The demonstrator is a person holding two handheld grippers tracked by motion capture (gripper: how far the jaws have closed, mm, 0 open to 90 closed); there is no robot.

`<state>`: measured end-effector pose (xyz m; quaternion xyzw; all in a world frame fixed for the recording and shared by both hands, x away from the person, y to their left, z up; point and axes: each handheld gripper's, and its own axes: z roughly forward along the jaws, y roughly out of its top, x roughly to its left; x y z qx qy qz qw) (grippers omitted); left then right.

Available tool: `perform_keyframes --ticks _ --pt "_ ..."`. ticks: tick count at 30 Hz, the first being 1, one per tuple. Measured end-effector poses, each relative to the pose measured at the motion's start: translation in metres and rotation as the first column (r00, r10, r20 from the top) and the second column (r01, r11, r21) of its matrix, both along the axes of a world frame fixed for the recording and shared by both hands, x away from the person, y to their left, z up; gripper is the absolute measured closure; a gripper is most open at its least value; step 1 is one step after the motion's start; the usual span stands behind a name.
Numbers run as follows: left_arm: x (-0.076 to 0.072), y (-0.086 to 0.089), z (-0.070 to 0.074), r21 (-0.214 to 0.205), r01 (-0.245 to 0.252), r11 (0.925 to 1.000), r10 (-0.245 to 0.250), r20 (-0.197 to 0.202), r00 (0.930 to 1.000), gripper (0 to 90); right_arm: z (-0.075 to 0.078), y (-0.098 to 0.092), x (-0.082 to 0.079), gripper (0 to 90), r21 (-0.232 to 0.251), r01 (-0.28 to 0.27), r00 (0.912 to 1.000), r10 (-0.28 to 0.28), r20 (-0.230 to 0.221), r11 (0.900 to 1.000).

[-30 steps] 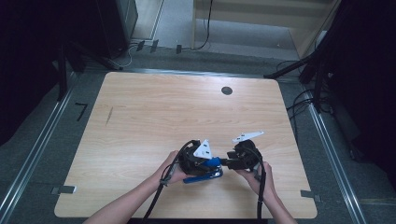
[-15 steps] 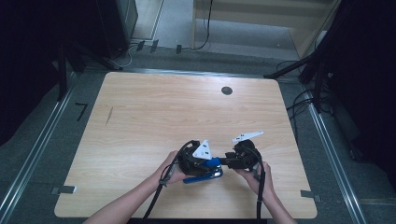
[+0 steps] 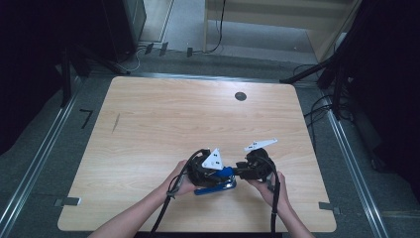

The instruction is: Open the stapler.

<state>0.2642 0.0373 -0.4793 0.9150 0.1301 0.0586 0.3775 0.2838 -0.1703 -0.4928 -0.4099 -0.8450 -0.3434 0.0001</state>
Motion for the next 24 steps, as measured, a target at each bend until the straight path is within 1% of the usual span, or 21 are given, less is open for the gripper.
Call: perform_keyframes --ticks 3,6,8,10,12,15,17,20,24 --pt "-0.0005 0.0005 0.0004 -0.002 0.0 1.0 0.0 0.003 1.0 66.6 0.0005 0.0011 -0.0002 63.5 -0.003 -0.005 1.0 0.005 -0.005 1.0" --pt "-0.0008 0.0014 0.0009 -0.004 -0.004 1.0 0.004 0.004 1.0 66.6 0.0 0.001 0.0008 64.5 -0.001 -0.014 0.9999 0.014 0.002 0.9999" --pt "-0.0008 0.0021 0.0016 -0.003 0.0 1.0 0.0 0.007 1.0 66.6 0.0006 0.0014 0.0003 65.7 -0.001 -0.015 0.9999 0.015 -0.009 0.9999" --pt "-0.001 0.0026 0.0021 -0.005 0.0 1.0 0.0 0.007 1.0 66.6 0.0002 0.0018 0.0007 66.7 0.002 -0.022 0.9997 0.022 -0.004 0.9998" --pt "-0.0012 0.003 0.0026 -0.005 0.001 1.0 -0.001 0.008 1.0 66.7 0.0 0.0034 0.0 67.2 -0.002 -0.028 0.9995 0.028 -0.014 0.9996" --pt "-0.0016 0.0031 0.003 -0.007 -0.002 1.0 0.002 0.01 0.9999 66.7 0.0004 0.0056 -0.0007 70.5 -0.009 -0.046 0.9989 0.046 -0.007 0.9989" --pt "-0.0016 0.0033 0.0035 -0.005 -0.002 1.0 0.002 0.012 0.9999 66.7 0.0011 0.0062 -0.0012 73.0 -0.015 -0.053 0.9985 0.053 -0.013 0.9985" --pt "-0.0017 0.0037 0.0045 -0.001 0.0 1.0 0.0 0.013 0.9999 66.7 0.0012 0.0068 -0.0016 76.0 -0.02 -0.064 0.9979 0.064 -0.009 0.9978" --pt "-0.0017 0.0045 0.0055 0.0 -0.004 1.0 0.004 0.008 1.0 66.8 0.0019 0.008 -0.003 80.7 -0.049 -0.076 0.9971 0.076 -0.005 0.9959"
